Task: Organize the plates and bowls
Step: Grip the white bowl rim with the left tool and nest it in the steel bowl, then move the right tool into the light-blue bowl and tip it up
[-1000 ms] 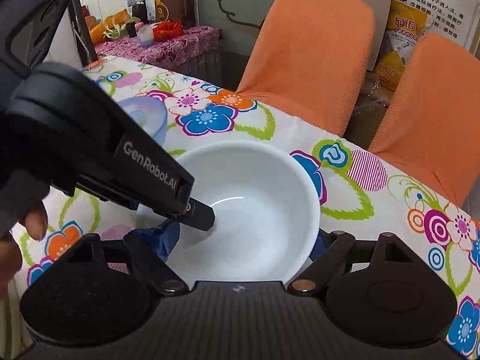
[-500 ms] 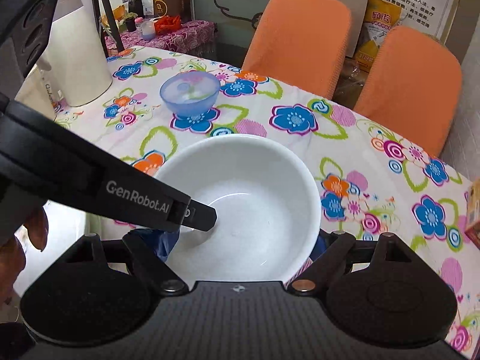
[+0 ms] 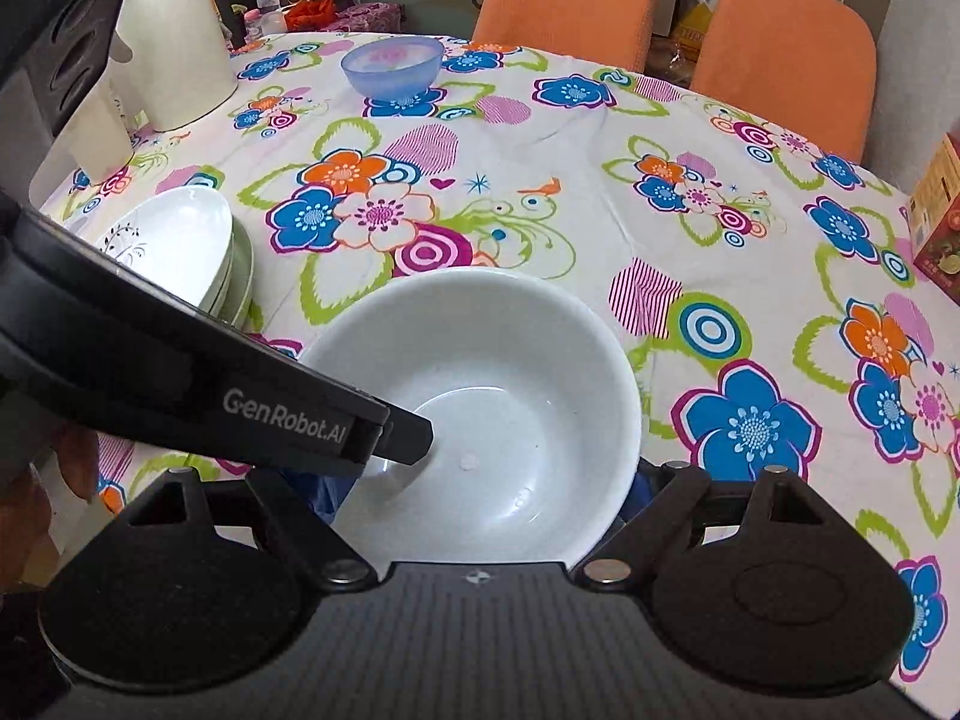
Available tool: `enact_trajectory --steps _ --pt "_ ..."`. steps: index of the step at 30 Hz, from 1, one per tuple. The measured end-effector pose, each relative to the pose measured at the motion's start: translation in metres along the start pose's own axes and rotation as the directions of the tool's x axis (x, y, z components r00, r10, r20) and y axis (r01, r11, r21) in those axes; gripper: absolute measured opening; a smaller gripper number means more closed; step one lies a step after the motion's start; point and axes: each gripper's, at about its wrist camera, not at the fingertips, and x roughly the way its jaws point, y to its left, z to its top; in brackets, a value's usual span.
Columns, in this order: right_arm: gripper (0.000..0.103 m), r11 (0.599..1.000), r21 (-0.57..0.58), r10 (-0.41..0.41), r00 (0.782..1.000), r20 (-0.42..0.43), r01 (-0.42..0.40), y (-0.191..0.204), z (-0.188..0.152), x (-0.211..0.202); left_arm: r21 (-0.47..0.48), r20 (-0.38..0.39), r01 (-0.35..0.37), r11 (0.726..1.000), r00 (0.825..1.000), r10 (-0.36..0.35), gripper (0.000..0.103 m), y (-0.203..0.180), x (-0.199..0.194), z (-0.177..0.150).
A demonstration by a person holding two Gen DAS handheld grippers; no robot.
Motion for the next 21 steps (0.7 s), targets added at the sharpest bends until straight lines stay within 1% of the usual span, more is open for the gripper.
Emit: enact_trajectory --steps 3,4,5,6,7,8,9,10,11,12,15,19,21 --pt "0.071 1.000 -0.010 0.004 1.000 0.004 -0.004 0.001 -0.004 0.000 0.000 -0.004 -0.008 1.000 1.000 0.008 0.013 0.002 0.006 -0.001" --pt "0.072 1.000 -0.004 0.007 1.000 0.007 -0.007 0.001 -0.004 -0.001 0.003 -0.006 -0.004 1.000 1.000 0.004 0.015 0.003 0.007 0.000" --pt "0.072 1.000 0.000 0.013 1.000 0.012 -0.013 0.000 -0.003 -0.003 0.003 -0.008 -0.002 1.000 1.000 0.002 0.029 0.003 0.007 0.000" --pt "0.072 1.000 0.004 0.020 1.000 0.019 -0.020 -0.001 -0.003 -0.006 -0.002 -0.007 0.001 1.000 1.000 -0.001 0.053 0.004 0.007 0.001" --pt "0.072 1.000 0.006 0.018 1.000 0.026 -0.018 -0.001 -0.003 -0.009 -0.002 -0.006 0.030 1.000 1.000 -0.030 0.057 0.004 0.005 0.002" --pt "0.073 1.000 0.002 -0.003 0.999 0.034 0.003 -0.001 -0.003 -0.012 0.006 -0.002 0.039 0.999 0.999 -0.039 0.066 0.003 0.003 0.002" --pt "0.073 0.999 -0.013 -0.037 0.998 0.046 0.038 -0.001 -0.002 -0.016 0.018 0.015 0.022 1.000 1.000 -0.022 0.073 0.000 -0.002 0.002" --pt "0.074 0.997 -0.030 -0.073 0.996 0.056 0.075 -0.001 -0.002 -0.020 0.031 0.038 0.001 1.000 0.999 -0.002 0.077 -0.001 -0.006 0.001" --pt "0.074 0.995 -0.037 -0.095 0.994 0.061 0.097 -0.002 -0.002 -0.023 0.044 0.061 -0.001 0.999 0.998 -0.002 0.079 -0.002 -0.011 0.002" --pt "0.074 0.994 -0.035 -0.103 0.993 0.065 0.106 -0.005 -0.002 -0.025 0.050 0.066 0.012 0.999 0.998 -0.015 0.079 -0.001 -0.015 0.002" --pt "0.074 0.996 0.007 -0.087 0.993 0.078 0.086 -0.017 -0.004 -0.032 0.040 0.075 0.062 0.997 0.995 -0.065 0.080 0.006 -0.027 0.005" --pt "0.074 0.995 0.045 -0.096 0.992 0.086 0.092 -0.025 -0.003 -0.032 0.026 0.131 0.067 0.997 0.989 -0.070 0.082 0.022 -0.048 0.012" --pt "0.074 0.995 0.060 -0.086 0.992 0.088 0.081 -0.026 0.001 -0.029 0.001 0.158 0.051 0.999 0.986 -0.050 0.086 0.038 -0.058 0.019"
